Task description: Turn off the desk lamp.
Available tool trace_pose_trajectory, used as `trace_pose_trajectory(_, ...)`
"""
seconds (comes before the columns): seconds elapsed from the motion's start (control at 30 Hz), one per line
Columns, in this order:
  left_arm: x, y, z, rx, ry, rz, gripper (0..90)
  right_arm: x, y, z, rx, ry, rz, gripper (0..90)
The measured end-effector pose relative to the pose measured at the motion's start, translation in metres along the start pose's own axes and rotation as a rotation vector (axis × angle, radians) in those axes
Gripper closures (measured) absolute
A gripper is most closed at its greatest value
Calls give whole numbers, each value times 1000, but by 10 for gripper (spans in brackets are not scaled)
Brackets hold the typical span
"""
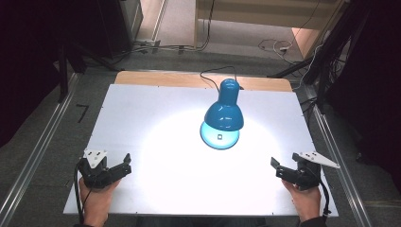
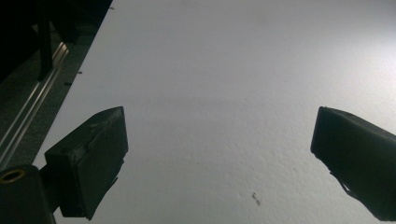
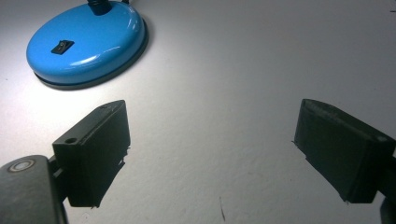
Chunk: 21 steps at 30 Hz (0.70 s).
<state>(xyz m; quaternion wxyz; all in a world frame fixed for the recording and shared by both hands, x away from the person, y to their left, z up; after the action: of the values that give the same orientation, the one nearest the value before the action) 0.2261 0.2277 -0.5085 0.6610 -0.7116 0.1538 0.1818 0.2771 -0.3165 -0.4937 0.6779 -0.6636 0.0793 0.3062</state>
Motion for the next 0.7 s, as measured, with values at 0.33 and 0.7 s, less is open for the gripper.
trace_pose_trajectory(0.33, 0, 0, -1, 2, 11, 2, 44, 9, -6, 15, -26, -17, -2, 89)
trace_pose_trajectory(0.7, 1, 0, 0, -17, 20, 5, 45, 19, -9, 29, -51, -31, 10, 90)
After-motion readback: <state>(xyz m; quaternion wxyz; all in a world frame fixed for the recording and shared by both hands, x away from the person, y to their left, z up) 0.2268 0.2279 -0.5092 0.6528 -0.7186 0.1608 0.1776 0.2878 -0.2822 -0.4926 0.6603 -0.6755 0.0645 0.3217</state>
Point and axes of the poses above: each handheld gripper's, and its own axes: x roughly forward along the jaws, y roughly out of its underside, z roughly to its left, the point moved 3 cm from there along x, roughly forward along the jaws, and after that the axes turned 5 degrees about -z, right-handed, at the moved point
